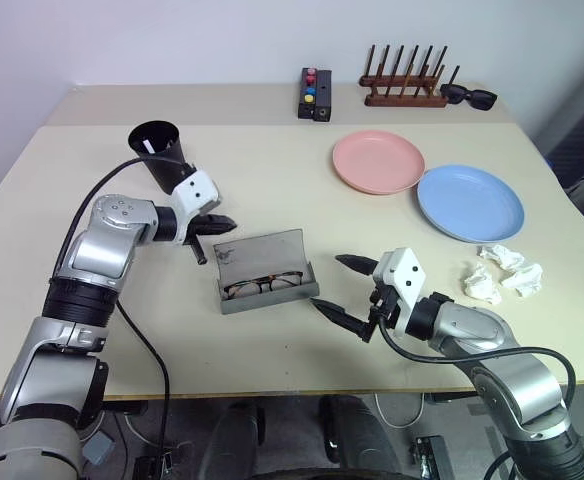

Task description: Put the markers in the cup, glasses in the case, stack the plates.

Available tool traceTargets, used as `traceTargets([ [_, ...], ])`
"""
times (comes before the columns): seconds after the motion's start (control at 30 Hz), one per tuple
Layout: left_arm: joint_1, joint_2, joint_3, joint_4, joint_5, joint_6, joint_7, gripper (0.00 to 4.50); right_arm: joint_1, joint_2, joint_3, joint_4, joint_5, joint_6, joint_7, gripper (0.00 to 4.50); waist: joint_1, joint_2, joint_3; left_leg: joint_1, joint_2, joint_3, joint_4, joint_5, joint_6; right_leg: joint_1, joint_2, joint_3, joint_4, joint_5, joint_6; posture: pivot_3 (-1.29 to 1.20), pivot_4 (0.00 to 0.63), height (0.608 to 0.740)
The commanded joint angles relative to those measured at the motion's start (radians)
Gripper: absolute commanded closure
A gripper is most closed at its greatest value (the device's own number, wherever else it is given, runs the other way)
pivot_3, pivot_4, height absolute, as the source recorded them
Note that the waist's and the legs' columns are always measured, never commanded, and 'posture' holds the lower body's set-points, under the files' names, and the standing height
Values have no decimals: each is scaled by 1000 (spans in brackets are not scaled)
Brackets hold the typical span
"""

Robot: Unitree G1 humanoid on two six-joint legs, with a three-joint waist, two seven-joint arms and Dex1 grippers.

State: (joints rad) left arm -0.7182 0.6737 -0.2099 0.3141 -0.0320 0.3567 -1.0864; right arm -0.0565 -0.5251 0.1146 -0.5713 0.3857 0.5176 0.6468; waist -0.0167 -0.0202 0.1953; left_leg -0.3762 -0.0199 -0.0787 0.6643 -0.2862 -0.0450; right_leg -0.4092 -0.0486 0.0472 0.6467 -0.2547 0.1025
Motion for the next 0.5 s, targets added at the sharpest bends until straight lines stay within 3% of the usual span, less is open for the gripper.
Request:
traceTargets([
  [0.03,3,7,-19,-21,-7,-27,-56,4478,-6,4,-2,-31,7,-12,0,0,2,0,0,0,0,0,0,0,0,0,0,0,0,0,0,0,150,735],
  [0.3,20,5,42,-106,-129,29,-176,4478,10,5,-9,-45,7,-10,-15,0,1,0,0,0,0,0,0,0,0,0,0,0,0,0,0,0,150,735],
  [0.5,103,35,36,-285,-198,80,-220,4478,9,-1,-16,-42,9,-10,-16,0,-2,0,0,0,1,0,0,0,0,0,0,0,0,0,0,0,150,735],
])
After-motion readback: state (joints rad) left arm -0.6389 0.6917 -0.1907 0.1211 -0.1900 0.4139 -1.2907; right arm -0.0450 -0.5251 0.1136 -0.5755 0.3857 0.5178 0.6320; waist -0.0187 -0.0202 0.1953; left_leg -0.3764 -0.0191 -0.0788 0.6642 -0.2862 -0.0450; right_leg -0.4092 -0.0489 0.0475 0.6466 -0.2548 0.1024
